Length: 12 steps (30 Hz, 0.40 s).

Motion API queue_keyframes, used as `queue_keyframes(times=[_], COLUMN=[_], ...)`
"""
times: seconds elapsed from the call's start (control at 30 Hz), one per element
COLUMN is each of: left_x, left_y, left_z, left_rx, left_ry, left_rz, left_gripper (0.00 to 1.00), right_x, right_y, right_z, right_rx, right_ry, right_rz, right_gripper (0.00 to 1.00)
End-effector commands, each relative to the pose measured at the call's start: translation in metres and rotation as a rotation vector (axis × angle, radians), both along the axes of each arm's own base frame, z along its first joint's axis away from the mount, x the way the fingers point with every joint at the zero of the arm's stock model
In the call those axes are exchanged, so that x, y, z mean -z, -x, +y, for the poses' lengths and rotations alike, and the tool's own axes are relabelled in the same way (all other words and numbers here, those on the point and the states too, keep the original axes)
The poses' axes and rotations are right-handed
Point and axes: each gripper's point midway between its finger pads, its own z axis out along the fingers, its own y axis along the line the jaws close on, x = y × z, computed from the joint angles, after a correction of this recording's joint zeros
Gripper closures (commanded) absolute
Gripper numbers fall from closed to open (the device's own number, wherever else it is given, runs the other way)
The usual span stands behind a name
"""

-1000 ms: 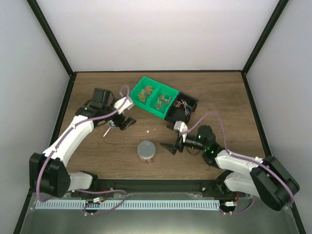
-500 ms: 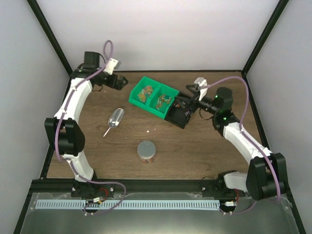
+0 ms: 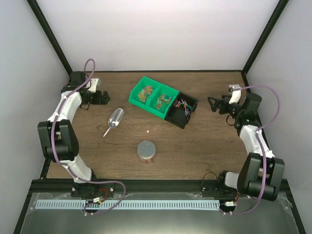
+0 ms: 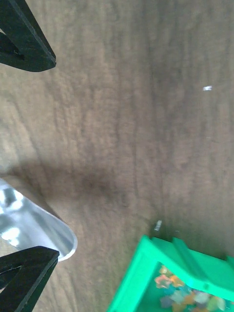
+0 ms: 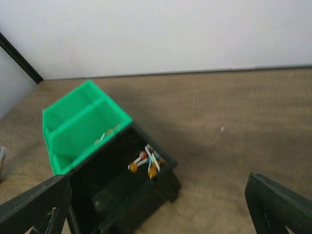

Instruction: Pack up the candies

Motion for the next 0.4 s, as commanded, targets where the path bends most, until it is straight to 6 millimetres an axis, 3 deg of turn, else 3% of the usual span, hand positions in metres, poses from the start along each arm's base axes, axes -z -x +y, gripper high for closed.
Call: queue_keyframes(times=[0.0, 0.37], left_x=[-0.004, 0.0], left_y=[0.016, 0.024], left_z=[0.007, 0.009], left_rx=[-0.033, -0.081], left_ry=[-0.042, -0.029], left_rz=[-0.038, -0.028], left_gripper=[0.0, 0.0], right_x=[0.014, 0.022], right_y=[0.022, 0.039], right_z=[0.001, 0.004], right_rx=[0.003, 0.037], right_ry=[0.019, -0.047], right_rz=[0.033, 0.05], right_gripper=[0.0, 0.0])
